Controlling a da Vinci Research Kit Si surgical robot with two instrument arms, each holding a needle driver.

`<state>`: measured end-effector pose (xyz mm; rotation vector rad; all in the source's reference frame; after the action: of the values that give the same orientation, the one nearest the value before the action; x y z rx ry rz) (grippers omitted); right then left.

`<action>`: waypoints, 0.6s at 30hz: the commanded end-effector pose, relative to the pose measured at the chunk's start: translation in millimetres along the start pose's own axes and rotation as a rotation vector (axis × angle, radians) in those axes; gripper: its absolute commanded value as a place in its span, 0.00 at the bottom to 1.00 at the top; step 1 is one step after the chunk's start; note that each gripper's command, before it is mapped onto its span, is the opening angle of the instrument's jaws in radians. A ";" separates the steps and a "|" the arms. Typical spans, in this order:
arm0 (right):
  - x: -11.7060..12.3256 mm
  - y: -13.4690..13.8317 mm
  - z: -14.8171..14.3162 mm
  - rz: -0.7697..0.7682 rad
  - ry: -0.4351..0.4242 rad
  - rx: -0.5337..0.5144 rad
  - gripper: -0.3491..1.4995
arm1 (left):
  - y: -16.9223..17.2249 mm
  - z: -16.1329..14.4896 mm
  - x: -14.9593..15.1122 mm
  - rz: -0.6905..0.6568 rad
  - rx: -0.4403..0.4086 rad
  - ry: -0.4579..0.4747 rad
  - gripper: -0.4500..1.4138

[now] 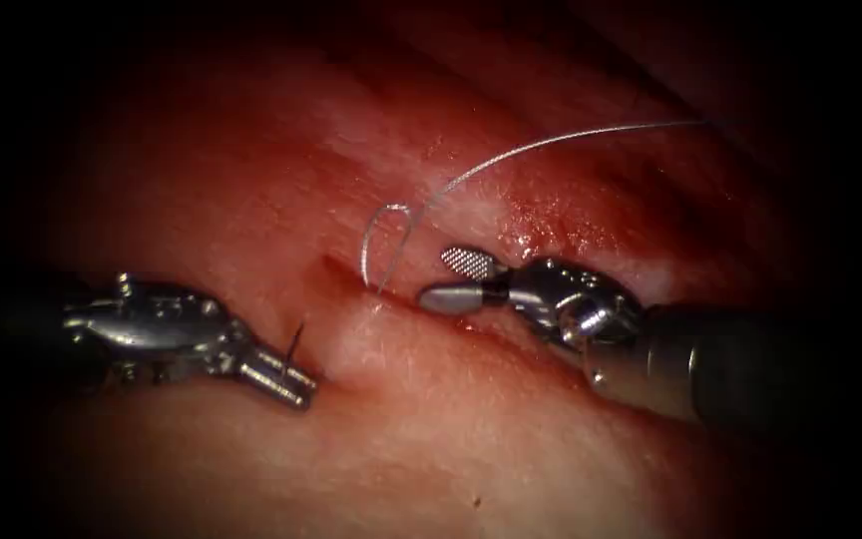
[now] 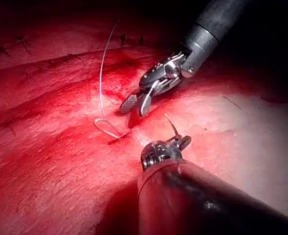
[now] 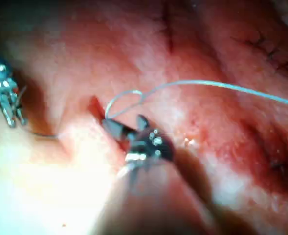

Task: Wound Closure

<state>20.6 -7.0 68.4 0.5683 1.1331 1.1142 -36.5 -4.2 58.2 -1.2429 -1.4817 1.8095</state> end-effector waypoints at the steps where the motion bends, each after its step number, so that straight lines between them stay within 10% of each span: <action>1: -0.5 0.1 0.8 0.000 -0.001 0.002 0.57 | 0.1 0.7 -0.5 -0.015 -0.004 -0.010 0.00; 18: 0.9 -1.6 0.3 -0.033 -0.014 0.024 0.56 | 10.3 0.6 4.0 -0.081 -0.062 -0.019 0.00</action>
<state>20.8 -6.5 66.3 0.5720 1.1393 1.0700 -36.7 -3.6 46.0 -1.2056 -1.5703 1.7508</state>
